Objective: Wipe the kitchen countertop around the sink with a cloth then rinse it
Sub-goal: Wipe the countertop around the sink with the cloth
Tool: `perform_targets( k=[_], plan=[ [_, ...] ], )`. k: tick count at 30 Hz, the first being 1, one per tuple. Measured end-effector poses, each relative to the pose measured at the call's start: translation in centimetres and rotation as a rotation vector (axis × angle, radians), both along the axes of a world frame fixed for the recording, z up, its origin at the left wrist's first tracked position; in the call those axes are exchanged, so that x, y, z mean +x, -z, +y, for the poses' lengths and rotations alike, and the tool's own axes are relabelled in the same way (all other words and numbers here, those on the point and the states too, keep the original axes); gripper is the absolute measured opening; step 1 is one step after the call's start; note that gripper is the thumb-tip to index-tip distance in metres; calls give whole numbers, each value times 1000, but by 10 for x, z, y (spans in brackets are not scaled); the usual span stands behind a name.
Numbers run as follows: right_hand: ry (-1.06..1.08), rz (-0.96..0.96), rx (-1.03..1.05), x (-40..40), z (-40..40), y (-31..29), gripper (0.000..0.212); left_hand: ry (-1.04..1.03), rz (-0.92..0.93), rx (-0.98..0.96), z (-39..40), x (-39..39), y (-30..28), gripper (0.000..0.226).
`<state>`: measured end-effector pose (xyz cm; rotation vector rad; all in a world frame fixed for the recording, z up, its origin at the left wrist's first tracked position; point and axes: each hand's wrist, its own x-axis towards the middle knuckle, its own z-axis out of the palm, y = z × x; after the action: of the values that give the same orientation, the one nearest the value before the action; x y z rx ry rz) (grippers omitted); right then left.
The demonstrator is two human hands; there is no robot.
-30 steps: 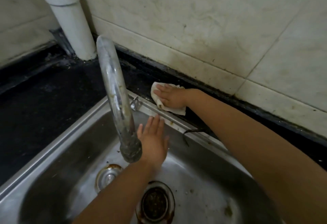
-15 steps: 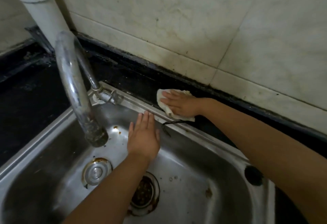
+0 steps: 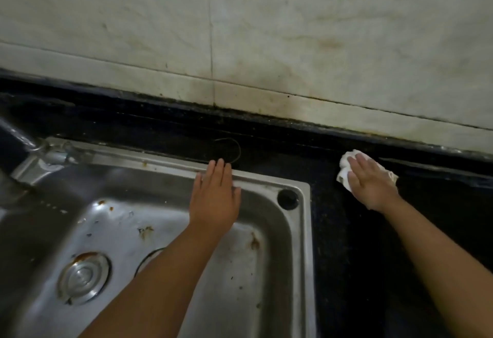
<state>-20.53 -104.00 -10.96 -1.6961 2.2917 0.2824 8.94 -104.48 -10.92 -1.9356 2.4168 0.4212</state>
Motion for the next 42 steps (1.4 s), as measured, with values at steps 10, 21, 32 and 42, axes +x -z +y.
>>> perform_targets(
  k=[10,21,32,42],
  plan=[
    [-86,-185,-25,66,34,4,51,55,-114,47,13,3,10,58],
    [123,-39,18,-2,85,0,51,174,-87,28,10,-10,18,66],
    [-188,-5,-219,85,192,26,56,213,-102,90,46,-20,2,62],
    [-4,-6,-345,88,345,25,51,389,-36,120,182,-7,-8,56]
  ],
)
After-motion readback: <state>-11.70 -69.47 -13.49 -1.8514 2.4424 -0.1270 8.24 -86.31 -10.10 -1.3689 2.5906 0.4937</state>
